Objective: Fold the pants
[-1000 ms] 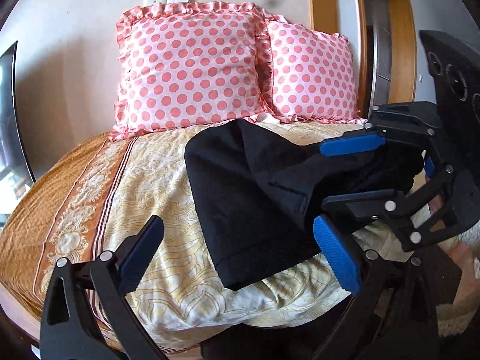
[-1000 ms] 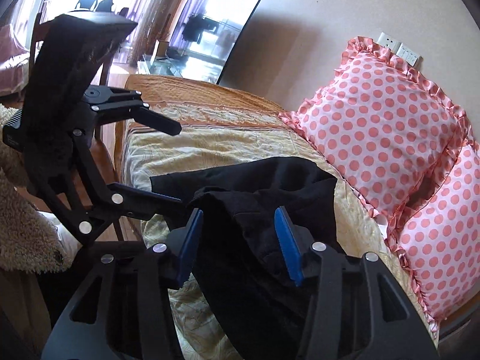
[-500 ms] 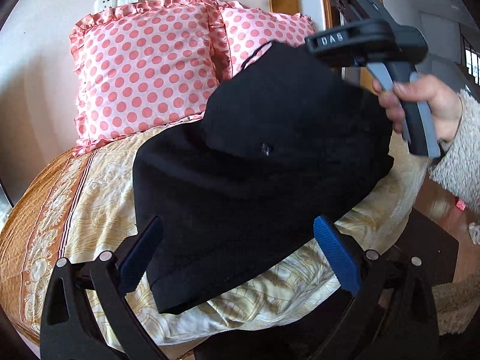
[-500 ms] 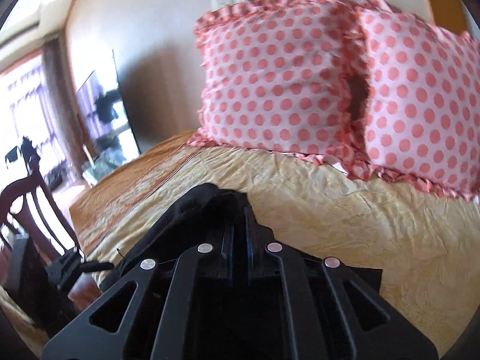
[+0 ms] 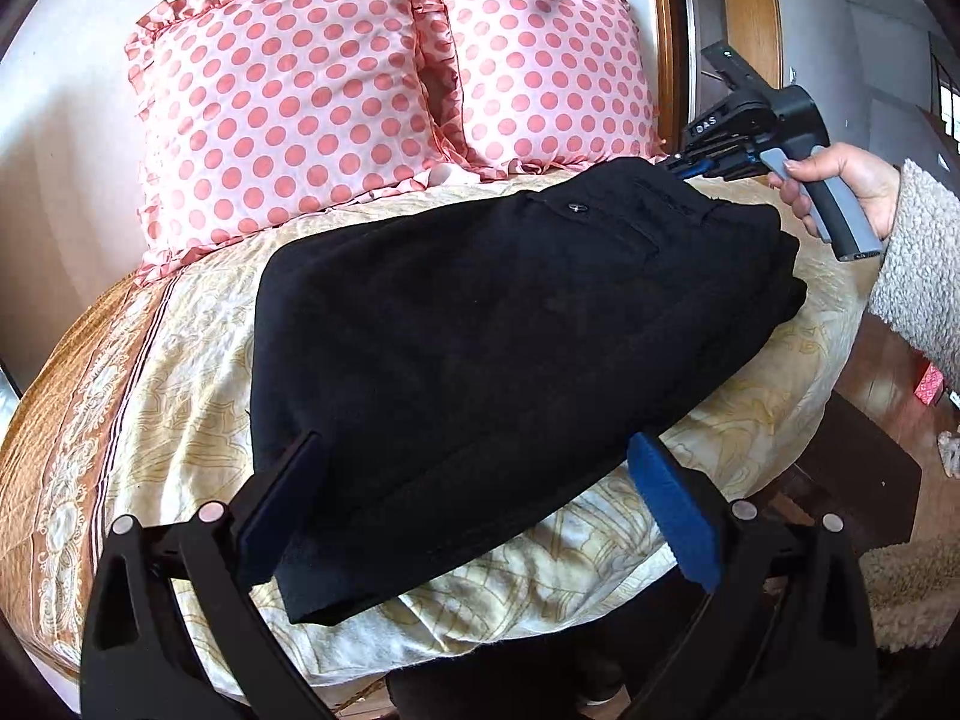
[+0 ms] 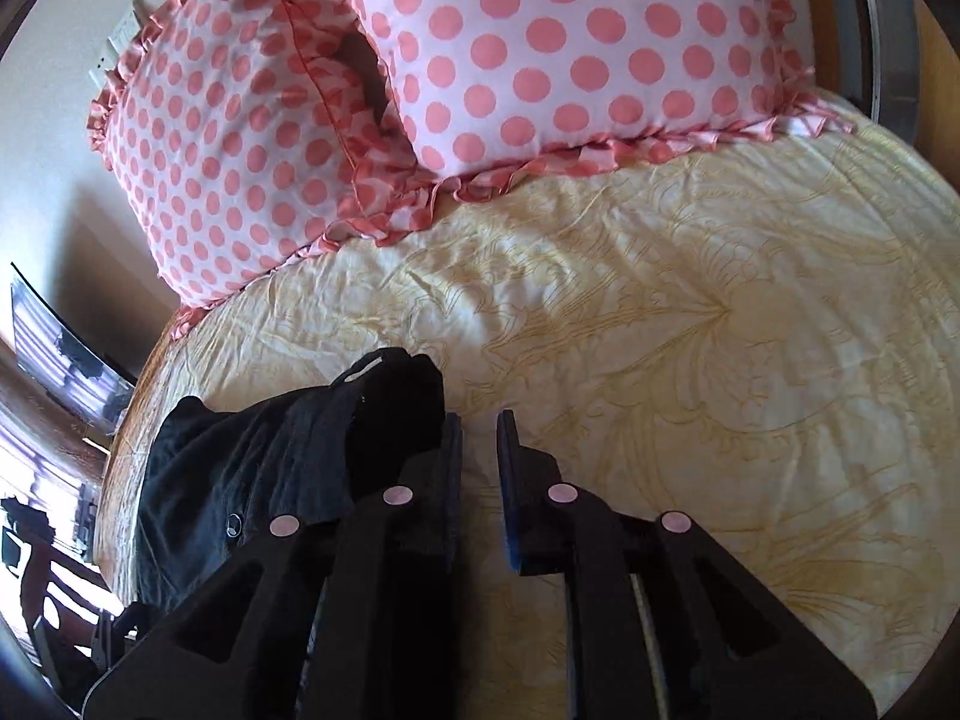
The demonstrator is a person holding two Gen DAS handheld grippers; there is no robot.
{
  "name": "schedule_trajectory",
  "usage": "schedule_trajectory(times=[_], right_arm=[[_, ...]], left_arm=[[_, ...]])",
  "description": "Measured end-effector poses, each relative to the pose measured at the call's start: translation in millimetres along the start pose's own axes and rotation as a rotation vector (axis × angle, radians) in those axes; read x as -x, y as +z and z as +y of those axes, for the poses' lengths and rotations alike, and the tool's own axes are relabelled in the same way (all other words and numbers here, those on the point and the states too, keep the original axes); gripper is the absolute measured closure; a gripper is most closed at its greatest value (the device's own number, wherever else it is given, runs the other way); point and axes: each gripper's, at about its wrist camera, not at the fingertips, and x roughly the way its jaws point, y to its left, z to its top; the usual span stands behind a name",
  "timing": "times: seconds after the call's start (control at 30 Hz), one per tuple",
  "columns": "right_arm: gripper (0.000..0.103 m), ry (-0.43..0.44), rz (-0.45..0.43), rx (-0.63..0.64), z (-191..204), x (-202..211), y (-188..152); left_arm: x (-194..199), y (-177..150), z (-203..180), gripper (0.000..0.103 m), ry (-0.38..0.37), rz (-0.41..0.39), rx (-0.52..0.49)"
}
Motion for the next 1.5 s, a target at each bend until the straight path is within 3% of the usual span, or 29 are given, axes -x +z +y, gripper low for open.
schedule_trajectory(times=[0.1,0.17,0.3,0.33,0.43,0.47,0.53,0.6,0.7,0.77,0.83,0.93,1.03,1.07,1.23,1.4,1.5], right_arm=[[0.09,-0.025,-0.099,0.099,13,33,-7],[0.09,0.059,-0.126,0.197,40,45,-22],[0.09,0.166,-0.093,0.323,90,41,-61],[0.089,0.157,-0.081,0.346,98,35,-70],[0.052,-0.001,-0.031,0.42,108,14,-102],[0.052,-0.051,-0.012,0.446,108,6,-114],[0.052,-0.083,-0.065,0.473,106,8,-132],[0.052,-0.085,-0.071,0.446,104,10,-134],[0.052,-0.044,-0.1,0.406,104,18,-122],[0.052,0.019,-0.145,0.361,105,28,-110],[0.051,0.02,-0.16,0.367,111,28,-102],[0.048,-0.035,-0.117,0.388,118,15,-95],[0.048,-0.071,0.001,0.359,108,-11,-103],[0.047,-0.059,-0.012,0.354,103,-13,-108],[0.047,-0.048,-0.055,0.364,104,-6,-112],[0.046,0.026,-0.15,0.398,113,31,-129],[0.034,0.0,-0.18,0.437,118,42,-147]], left_arm=[[5,10,1,0.003,-0.037,-0.029,0.047],[6,21,0,0.003,-0.028,-0.06,0.062],[-11,46,6,0.002,0.013,-0.075,0.144],[-19,50,10,0.002,0.013,-0.057,0.173],[-47,50,21,0.002,0.017,0.083,0.257],[-55,45,24,0.002,0.008,0.131,0.28],[-54,40,19,0.002,0.022,0.121,0.231],[-51,39,16,0.002,0.027,0.127,0.206],[-41,54,28,0.002,-0.062,0.087,0.278],[-39,71,37,0.002,-0.083,0.044,0.318],[-49,91,47,0.002,-0.104,0.039,0.35],[-83,112,60,0.002,-0.132,0.119,0.405],[-123,115,68,0.002,-0.108,0.272,0.443],[-135,111,71,0.002,-0.119,0.312,0.467],[-128,107,68,0.002,-0.096,0.298,0.435],[-70,89,56,0.002,-0.034,0.175,0.36],[-42,68,46,0.002,-0.019,0.136,0.326]])
